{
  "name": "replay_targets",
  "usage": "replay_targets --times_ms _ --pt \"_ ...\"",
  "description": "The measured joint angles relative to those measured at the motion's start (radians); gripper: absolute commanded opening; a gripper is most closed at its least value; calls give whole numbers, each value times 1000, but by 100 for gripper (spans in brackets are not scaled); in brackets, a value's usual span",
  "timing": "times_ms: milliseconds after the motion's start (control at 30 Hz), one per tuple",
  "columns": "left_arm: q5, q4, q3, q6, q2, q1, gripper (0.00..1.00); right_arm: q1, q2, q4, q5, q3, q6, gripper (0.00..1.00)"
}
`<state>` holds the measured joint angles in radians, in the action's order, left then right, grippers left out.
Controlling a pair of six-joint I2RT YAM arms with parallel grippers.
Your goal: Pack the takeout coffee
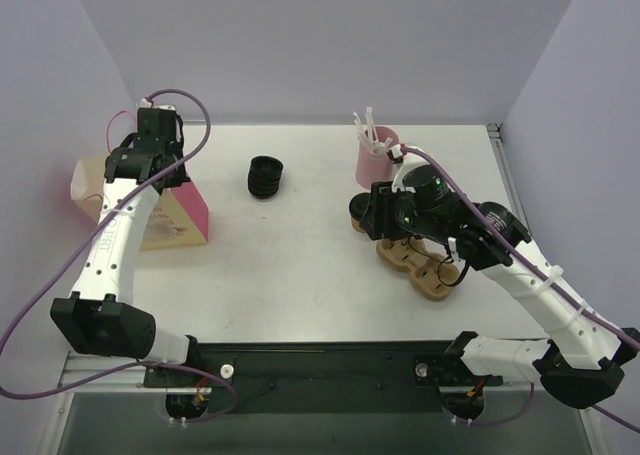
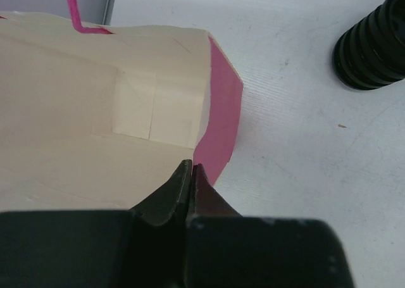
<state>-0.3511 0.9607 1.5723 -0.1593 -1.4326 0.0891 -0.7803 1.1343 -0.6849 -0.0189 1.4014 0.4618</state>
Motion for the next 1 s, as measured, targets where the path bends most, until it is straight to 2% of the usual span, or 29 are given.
replay_targets --times_ms 167,433,633,800,1000 --pt "7 154 110 -82 5 87 0 13 14 -18 1 47 -25 40" --pt "37 336 96 -300 84 383 0 54 11 -51 -7 50 -79 40" --pt "92 360 37 -503 129 602 0 54 -37 -62 -31 37 -97 40" --pt "103 331 29 -649 77 763 0 60 -67 -69 -53 37 -103 40" --pt "99 267 68 -735 -44 863 0 77 -69 -74 -78 37 -105 40"
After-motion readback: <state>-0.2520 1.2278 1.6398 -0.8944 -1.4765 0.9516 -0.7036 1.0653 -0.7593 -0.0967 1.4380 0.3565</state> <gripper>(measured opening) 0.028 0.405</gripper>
